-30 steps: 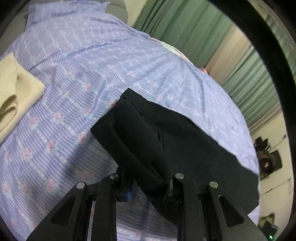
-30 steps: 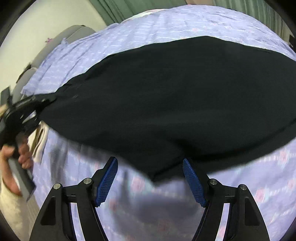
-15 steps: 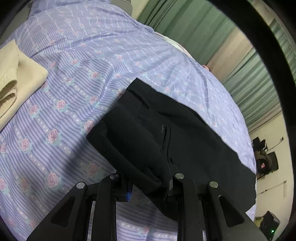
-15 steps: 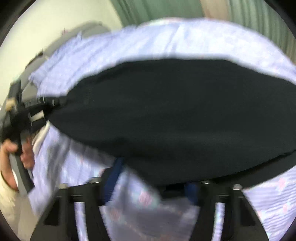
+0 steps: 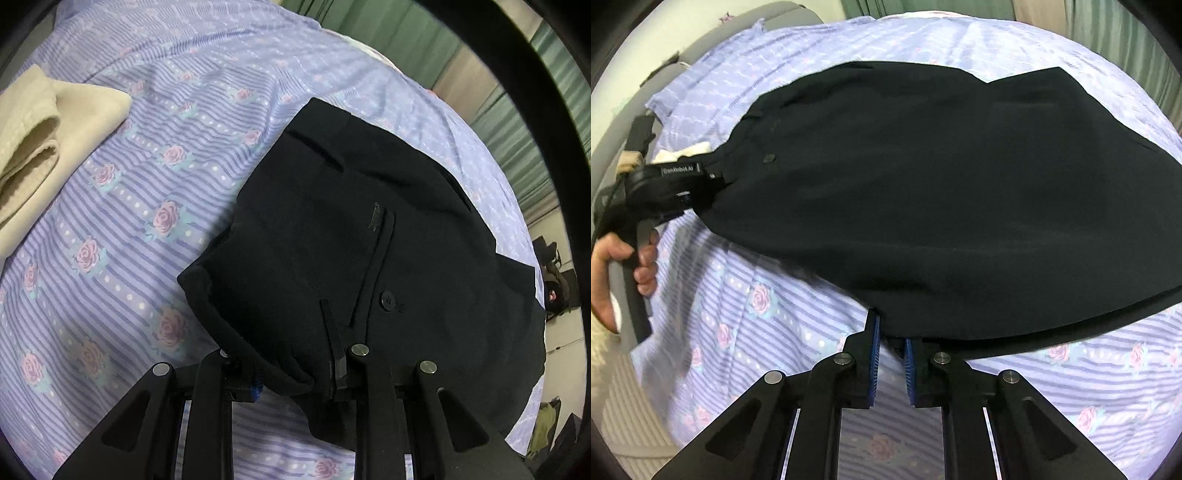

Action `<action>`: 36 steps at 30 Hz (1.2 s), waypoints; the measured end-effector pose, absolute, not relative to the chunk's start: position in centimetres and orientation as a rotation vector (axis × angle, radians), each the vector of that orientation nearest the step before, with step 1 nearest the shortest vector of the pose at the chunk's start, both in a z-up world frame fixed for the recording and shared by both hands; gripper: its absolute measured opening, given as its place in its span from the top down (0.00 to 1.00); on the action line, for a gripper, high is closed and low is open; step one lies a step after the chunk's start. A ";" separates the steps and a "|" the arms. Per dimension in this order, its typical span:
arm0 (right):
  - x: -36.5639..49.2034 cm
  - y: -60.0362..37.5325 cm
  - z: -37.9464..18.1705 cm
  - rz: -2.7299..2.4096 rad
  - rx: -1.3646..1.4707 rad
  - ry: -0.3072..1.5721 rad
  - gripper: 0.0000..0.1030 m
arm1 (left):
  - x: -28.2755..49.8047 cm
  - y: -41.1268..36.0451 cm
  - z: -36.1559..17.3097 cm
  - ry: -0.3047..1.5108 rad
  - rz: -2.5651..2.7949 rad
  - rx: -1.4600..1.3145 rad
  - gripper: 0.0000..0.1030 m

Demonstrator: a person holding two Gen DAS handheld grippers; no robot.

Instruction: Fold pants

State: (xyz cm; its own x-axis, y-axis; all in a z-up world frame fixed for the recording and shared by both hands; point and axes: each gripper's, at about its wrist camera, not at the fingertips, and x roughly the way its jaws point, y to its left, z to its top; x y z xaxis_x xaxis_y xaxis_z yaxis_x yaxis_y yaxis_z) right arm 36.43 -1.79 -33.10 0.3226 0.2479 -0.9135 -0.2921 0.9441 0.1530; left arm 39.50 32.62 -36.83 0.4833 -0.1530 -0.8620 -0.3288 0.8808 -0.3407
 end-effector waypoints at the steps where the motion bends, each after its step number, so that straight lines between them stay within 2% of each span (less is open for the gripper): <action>1: 36.4 -1.8 -32.9 0.340 -0.032 1.194 0.82 | 39.5 32.6 -36.7 1.079 0.118 -0.506 0.72; 4: 35.7 -2.3 -31.4 0.293 -0.003 1.226 0.62 | 38.8 31.8 -35.3 1.110 0.206 -0.364 0.49; 6: 34.1 -2.7 -29.5 0.261 -0.009 1.201 0.56 | 37.2 30.6 -33.4 1.087 0.218 -0.237 0.47; 8: 32.2 -4.1 -26.9 0.228 0.008 1.156 0.45 | 34.9 29.1 -31.2 1.058 0.144 -0.181 0.45; 11: 29.9 -6.9 -23.2 0.178 0.056 1.081 0.39 | 31.1 25.7 -27.2 0.982 0.035 -0.098 0.42; 14: 27.4 -12.2 -19.0 0.094 0.103 0.990 0.36 | 28.0 21.1 -23.2 0.891 -0.072 -0.074 0.36; 22: 23.3 -27.0 -12.1 0.005 0.144 0.778 0.36 | 23.0 4.6 -16.1 0.736 -0.219 -0.102 0.36; 26: 24.2 -34.8 -9.9 0.041 0.180 0.739 0.36 | 22.1 -3.8 -15.0 0.734 -0.171 -0.098 0.34; 29: 25.7 -40.2 -9.3 0.077 0.203 0.728 0.36 | 22.5 -8.9 -14.8 0.726 -0.154 -0.114 0.29; 36: 30.2 -48.9 -11.7 0.077 0.252 0.739 0.36 | 28.3 -19.4 -16.4 0.715 -0.161 -0.138 0.26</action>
State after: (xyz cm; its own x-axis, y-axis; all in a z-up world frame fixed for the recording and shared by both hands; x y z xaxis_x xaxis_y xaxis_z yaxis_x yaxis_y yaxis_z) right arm 30.16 -48.92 -11.73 0.7378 0.1577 -0.6563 0.0193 0.9670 0.2540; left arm 28.34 -19.36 -16.44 0.7439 -0.1933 -0.6397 0.0994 0.9786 -0.1801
